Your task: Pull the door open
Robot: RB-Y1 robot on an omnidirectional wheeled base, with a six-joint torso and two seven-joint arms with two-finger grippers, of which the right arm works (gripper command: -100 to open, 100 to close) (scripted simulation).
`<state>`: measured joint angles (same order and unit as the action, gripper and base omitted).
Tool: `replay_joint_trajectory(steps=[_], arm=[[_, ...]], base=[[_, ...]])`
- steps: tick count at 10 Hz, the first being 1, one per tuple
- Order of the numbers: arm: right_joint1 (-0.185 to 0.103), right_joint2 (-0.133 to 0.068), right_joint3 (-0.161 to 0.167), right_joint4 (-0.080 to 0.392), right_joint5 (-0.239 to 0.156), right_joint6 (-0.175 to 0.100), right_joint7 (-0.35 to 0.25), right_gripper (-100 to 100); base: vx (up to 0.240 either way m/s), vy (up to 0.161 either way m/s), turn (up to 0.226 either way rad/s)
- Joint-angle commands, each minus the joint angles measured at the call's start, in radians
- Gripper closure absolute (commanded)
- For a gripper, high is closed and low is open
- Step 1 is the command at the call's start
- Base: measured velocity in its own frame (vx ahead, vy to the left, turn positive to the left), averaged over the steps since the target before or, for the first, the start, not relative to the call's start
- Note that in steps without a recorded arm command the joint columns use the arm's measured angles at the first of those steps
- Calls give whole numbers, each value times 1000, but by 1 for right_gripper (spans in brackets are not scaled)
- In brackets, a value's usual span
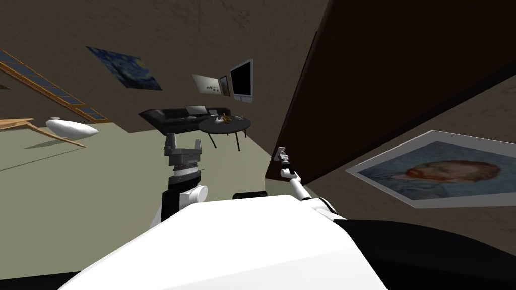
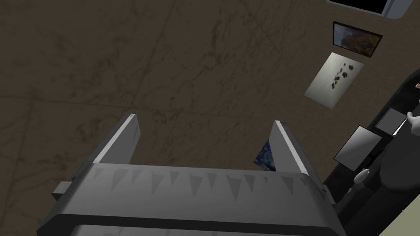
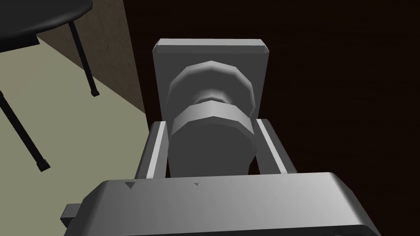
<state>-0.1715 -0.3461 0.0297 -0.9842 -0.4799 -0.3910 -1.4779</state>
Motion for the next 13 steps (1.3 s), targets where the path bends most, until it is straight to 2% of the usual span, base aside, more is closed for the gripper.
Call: replay_joint_trajectory(steps=[1,9,10,11,12,13], arm=[[5,-9,17,-8,4,-5,-16,100],[29,-59,102,-45,21,-20,-95,100],[26,-58,96,-42,19,-18,-89,100],[50,-84,129,-68,26,-28,-120,100],[60,-96,143,-80,29,-34,-133,100],[82,-124,173,-107,36,-47,-162,100]], base=[[-198,-65,89],[-187,-71,88],[-86,-28,35],[-79,-24,-11],[-108,-26,-23],[-130,-26,-38]])
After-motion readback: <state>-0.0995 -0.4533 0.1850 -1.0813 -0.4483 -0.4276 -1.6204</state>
